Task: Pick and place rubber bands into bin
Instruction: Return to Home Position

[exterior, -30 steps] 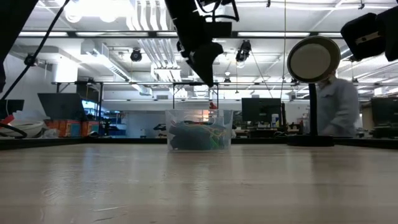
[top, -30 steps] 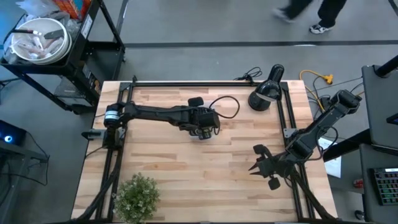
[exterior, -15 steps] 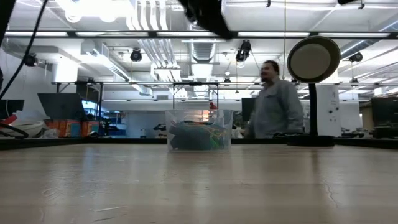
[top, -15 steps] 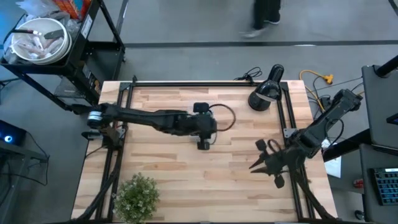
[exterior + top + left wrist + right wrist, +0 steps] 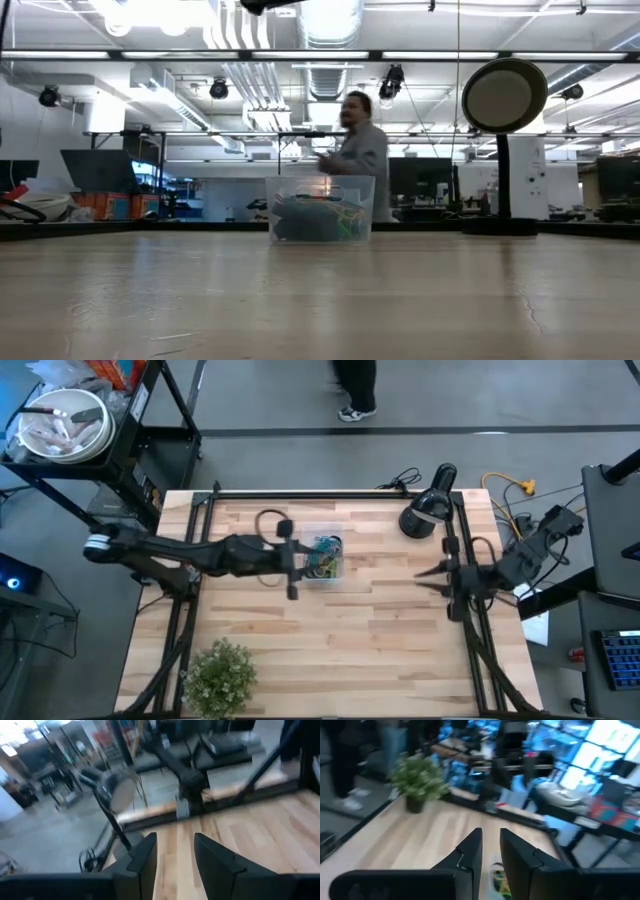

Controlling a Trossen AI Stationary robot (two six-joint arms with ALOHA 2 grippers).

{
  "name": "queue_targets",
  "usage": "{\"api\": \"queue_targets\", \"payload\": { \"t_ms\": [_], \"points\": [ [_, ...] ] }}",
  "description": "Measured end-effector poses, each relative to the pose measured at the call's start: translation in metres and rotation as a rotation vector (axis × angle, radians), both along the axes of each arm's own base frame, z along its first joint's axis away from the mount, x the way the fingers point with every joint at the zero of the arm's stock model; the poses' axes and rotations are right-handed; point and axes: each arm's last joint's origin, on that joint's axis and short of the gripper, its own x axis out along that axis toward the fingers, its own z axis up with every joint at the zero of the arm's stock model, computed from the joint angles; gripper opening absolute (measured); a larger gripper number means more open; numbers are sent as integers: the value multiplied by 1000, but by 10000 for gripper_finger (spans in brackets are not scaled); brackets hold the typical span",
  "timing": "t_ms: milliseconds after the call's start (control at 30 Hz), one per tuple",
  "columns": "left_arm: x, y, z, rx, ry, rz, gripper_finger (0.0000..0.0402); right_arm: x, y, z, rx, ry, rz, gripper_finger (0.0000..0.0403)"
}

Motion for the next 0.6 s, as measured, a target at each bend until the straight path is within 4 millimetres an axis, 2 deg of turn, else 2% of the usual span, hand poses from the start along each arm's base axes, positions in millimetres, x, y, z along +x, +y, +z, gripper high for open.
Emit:
{"api": "queue_targets", "payload": {
  "t_ms": [133, 267, 467, 600],
  "points": [
    [-28, 3, -17, -21, -108, 0, 115, -9, -12, 2, 14, -46, -48, 65],
    [-52, 5, -34, -45, -169, 0, 115, -17, -21, -4, 28, -58, -73, 65],
    [-78, 7, -54, -79, -184, -2, 115, -34, -34, -27, 76, -65, -80, 59],
    [-86, 8, -64, -89, -179, -2, 115, -47, -41, -43, 107, -93, -17, 61]
  ]
}}
